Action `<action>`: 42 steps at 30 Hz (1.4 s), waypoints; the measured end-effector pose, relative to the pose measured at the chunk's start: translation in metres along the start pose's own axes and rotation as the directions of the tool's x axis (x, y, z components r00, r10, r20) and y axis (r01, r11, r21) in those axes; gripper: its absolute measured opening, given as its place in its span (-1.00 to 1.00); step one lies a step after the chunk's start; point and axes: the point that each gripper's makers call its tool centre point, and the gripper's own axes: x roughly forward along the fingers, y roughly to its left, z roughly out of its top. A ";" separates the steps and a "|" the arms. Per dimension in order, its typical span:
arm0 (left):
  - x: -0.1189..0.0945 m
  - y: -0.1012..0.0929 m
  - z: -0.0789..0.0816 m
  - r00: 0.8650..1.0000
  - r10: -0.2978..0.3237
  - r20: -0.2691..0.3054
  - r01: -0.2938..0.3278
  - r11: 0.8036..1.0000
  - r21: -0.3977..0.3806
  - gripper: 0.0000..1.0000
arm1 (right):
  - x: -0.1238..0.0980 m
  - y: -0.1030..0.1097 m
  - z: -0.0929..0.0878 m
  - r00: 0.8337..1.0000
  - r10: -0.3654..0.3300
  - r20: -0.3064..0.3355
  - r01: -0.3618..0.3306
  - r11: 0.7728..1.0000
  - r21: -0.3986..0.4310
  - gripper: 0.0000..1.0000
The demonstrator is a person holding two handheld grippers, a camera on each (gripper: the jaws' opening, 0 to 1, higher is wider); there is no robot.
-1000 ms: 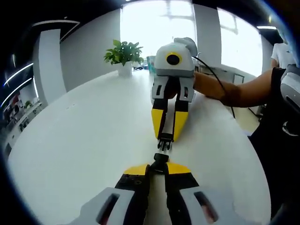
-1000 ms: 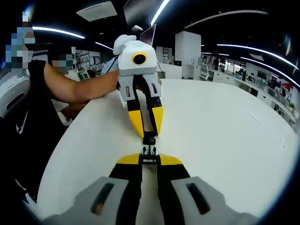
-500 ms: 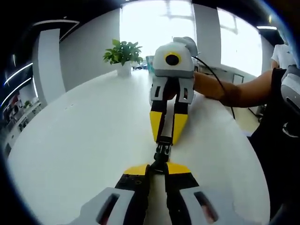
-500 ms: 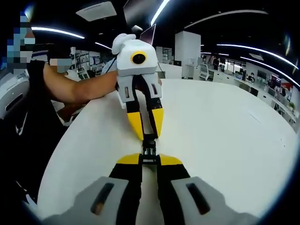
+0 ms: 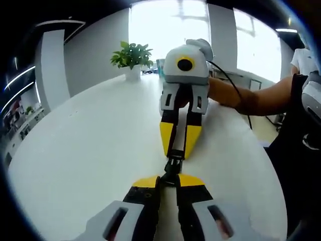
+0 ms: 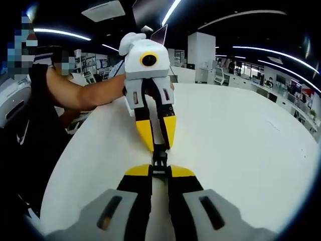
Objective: Snap the two parts of the plastic buckle together until the buckle closes and remains connected.
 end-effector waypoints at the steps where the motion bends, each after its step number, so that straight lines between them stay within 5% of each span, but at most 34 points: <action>1: 0.000 0.000 0.000 1.000 0.000 0.000 0.000 1.000 0.000 -0.79 | 0.000 0.000 0.000 1.000 0.000 0.000 0.000 1.000 0.001 -0.81; 32: 0.001 -0.004 0.002 1.000 0.010 -0.018 -0.010 1.000 0.000 -0.86 | 0.007 -0.002 0.001 1.000 0.003 -0.016 -0.002 1.000 0.022 -0.86; 34: 0.005 -0.017 0.003 0.998 -0.058 -0.014 0.058 0.998 0.003 -0.86 | 0.010 0.002 0.002 0.999 0.024 -0.028 -0.024 1.000 0.007 -0.86; 35: 0.007 -0.009 0.006 1.000 -0.005 -0.018 0.005 1.000 0.007 -0.86 | 0.011 0.001 0.009 1.000 0.007 0.007 -0.007 1.000 0.004 -0.86; 42: 0.005 -0.012 0.002 1.000 -0.010 -0.013 0.010 0.999 0.037 -0.85 | 0.007 0.004 0.006 1.000 0.014 0.007 -0.014 1.000 -0.009 -0.85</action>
